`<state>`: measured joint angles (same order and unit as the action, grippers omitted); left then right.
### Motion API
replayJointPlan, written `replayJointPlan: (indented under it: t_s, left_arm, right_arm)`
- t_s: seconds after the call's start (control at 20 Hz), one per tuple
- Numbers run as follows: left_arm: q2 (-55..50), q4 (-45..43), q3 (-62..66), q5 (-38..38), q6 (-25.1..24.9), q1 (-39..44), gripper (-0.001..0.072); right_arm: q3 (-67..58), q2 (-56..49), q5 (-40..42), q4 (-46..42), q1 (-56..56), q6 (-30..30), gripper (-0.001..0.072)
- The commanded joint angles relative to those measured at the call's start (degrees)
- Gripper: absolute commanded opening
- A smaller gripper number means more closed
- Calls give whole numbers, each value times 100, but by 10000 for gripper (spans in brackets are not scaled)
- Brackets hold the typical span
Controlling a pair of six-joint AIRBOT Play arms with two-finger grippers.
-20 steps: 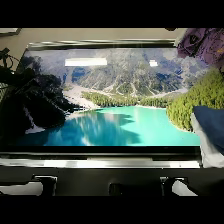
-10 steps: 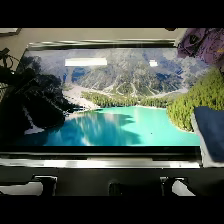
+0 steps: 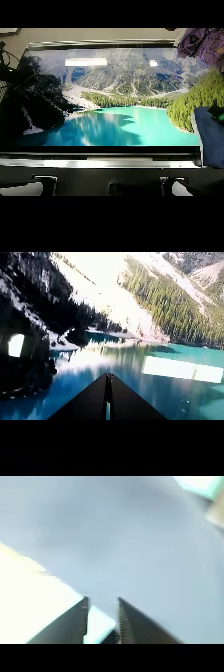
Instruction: Fold the clothes and pants, and hang the long-sleeved shirts on hangers.
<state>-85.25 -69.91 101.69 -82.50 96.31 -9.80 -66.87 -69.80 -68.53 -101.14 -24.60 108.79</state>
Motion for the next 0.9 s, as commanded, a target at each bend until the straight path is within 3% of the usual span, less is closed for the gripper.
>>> replayJointPlan:
  t_s: [0.0,0.2,0.4,0.85]
  left_arm:
    - [385,-739,-131,560,-562,304,15]
    - [1545,-1115,-1718,1687,-765,686,14]
    - [2175,-1126,-2623,1886,-894,737,15]
    - [2197,-1139,-2632,1941,-892,739,19]
  right_arm:
    - [-114,2,957,1401,1322,-1274,26]
    - [-114,4,1049,1663,3195,-1825,28]
    - [-114,4,1051,1652,4415,-1858,28]
    - [-114,2,1252,1694,4771,-1836,29]
